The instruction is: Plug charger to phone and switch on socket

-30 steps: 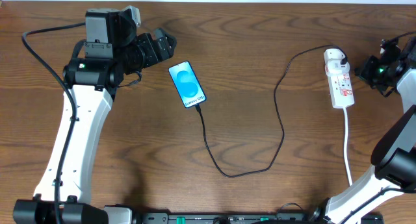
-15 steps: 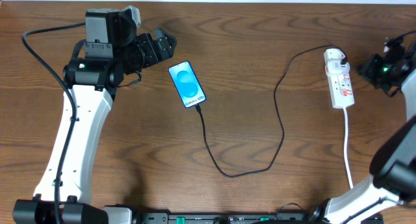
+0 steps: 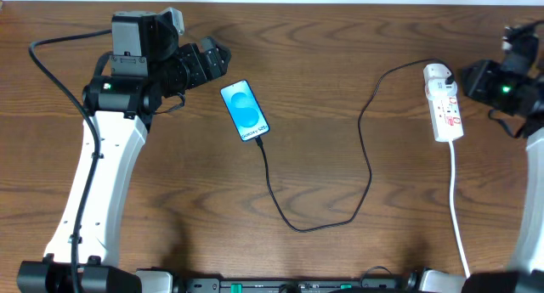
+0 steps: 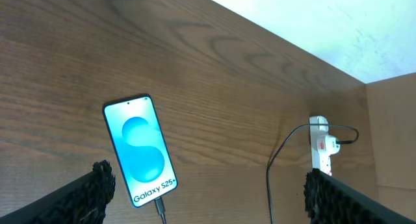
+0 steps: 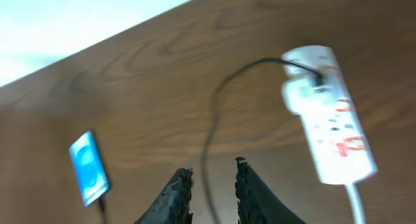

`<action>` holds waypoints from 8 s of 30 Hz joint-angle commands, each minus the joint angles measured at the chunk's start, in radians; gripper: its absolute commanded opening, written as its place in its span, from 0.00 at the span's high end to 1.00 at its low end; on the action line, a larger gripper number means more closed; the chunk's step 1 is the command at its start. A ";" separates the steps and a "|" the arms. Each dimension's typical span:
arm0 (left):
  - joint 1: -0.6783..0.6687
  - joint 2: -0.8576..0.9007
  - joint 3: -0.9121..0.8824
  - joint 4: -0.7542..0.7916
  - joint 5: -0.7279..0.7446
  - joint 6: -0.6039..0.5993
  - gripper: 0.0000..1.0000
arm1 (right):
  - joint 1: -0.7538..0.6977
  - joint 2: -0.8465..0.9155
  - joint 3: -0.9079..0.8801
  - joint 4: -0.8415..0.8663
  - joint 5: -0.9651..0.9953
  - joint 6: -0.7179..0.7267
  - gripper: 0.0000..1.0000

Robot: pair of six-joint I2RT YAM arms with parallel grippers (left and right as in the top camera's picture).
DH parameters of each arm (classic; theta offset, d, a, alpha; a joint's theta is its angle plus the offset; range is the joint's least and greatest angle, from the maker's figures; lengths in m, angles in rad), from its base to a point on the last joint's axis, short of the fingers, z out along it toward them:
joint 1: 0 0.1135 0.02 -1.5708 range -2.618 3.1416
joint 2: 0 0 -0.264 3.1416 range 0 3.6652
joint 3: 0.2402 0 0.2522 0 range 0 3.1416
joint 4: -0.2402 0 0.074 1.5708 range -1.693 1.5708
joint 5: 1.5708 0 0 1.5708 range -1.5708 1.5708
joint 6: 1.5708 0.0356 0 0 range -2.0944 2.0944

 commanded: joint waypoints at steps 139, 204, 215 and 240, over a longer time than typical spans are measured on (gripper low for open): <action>0.004 -0.004 -0.001 -0.002 -0.006 -0.001 0.05 | 0.290 -1.432 -1.472 0.822 0.291 -0.181 0.01; 0.053 -1.404 -1.314 0.546 -0.410 0.474 0.05 | 0.290 -1.432 -1.472 0.822 0.291 -0.182 0.01; 0.048 -1.493 -1.416 0.534 -0.413 0.467 0.05 | 0.290 -1.432 -1.472 0.822 0.291 -0.181 0.01; 0.048 -1.501 -1.415 0.520 -0.422 0.474 0.05 | 0.290 -1.432 -1.472 0.822 0.291 -0.181 0.01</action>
